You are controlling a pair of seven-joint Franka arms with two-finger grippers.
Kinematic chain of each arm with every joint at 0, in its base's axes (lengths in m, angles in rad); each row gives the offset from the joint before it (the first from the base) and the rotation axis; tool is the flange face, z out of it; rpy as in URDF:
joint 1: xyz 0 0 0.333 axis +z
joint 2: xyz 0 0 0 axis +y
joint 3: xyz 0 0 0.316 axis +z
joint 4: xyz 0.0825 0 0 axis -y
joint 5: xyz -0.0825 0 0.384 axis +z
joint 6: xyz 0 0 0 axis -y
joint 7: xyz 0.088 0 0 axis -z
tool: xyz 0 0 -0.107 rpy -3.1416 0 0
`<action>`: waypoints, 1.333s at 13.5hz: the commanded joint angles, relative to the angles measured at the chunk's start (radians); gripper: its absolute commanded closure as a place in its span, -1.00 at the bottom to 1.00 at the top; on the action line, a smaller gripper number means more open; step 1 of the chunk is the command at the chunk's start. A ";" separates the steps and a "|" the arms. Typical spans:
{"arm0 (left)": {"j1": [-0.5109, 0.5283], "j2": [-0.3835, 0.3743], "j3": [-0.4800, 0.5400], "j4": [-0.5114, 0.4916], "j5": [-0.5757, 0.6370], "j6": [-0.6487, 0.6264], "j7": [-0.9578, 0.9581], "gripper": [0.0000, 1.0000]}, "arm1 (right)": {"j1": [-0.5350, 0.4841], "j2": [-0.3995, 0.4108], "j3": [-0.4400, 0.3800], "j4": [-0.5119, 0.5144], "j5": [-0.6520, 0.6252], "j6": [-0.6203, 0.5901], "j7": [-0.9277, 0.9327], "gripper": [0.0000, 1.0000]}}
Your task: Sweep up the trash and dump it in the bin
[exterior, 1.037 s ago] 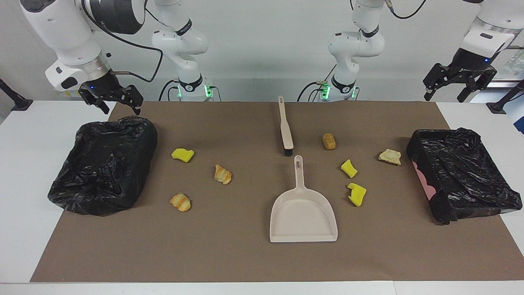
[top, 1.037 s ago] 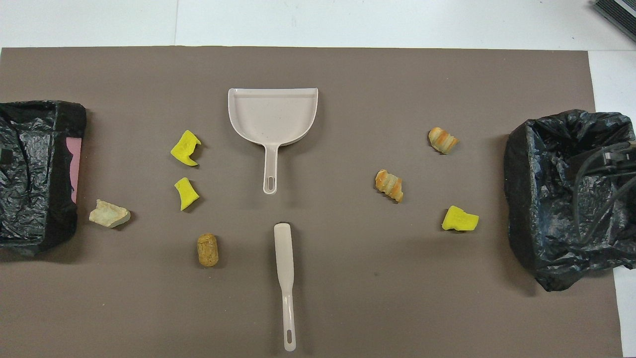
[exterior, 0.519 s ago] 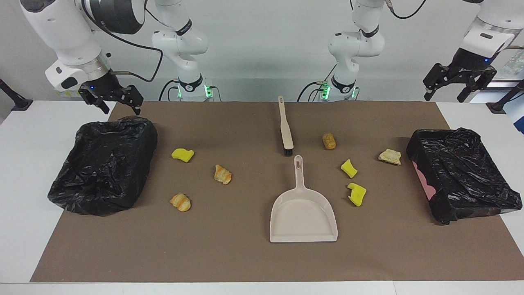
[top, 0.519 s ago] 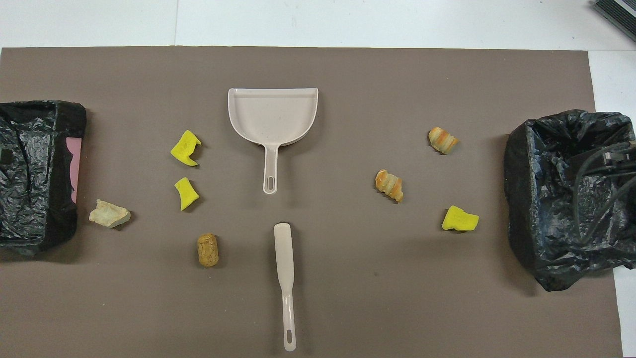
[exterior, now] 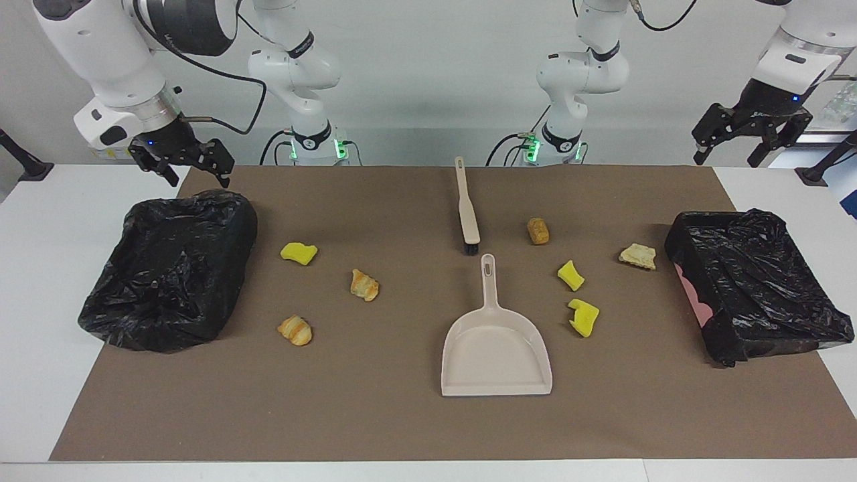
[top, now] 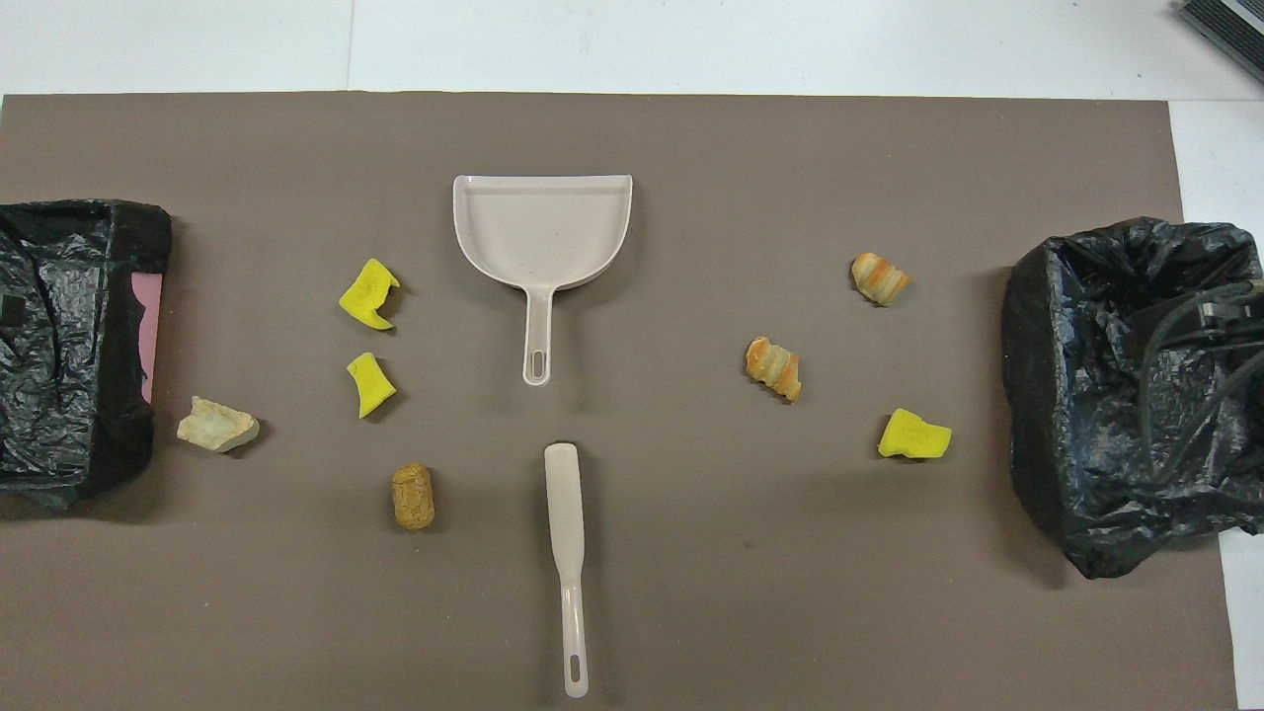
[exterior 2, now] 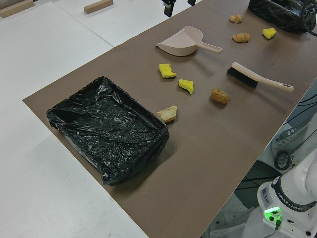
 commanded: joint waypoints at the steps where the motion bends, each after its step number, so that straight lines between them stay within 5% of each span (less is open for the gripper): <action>1: 0.007 -0.026 -0.008 -0.027 0.014 -0.003 0.008 -1.00 | -0.003 -0.007 0.006 0.003 0.006 -0.010 0.019 -1.00; 10: -0.120 -0.052 -0.031 -0.093 0.002 0.007 -0.087 -1.00 | -0.003 -0.011 0.006 0.002 0.001 -0.035 -0.044 -1.00; 18: -0.512 -0.133 -0.033 -0.527 0.000 0.340 -0.509 -1.00 | 0.012 -0.011 0.071 -0.017 0.018 -0.041 -0.044 -1.00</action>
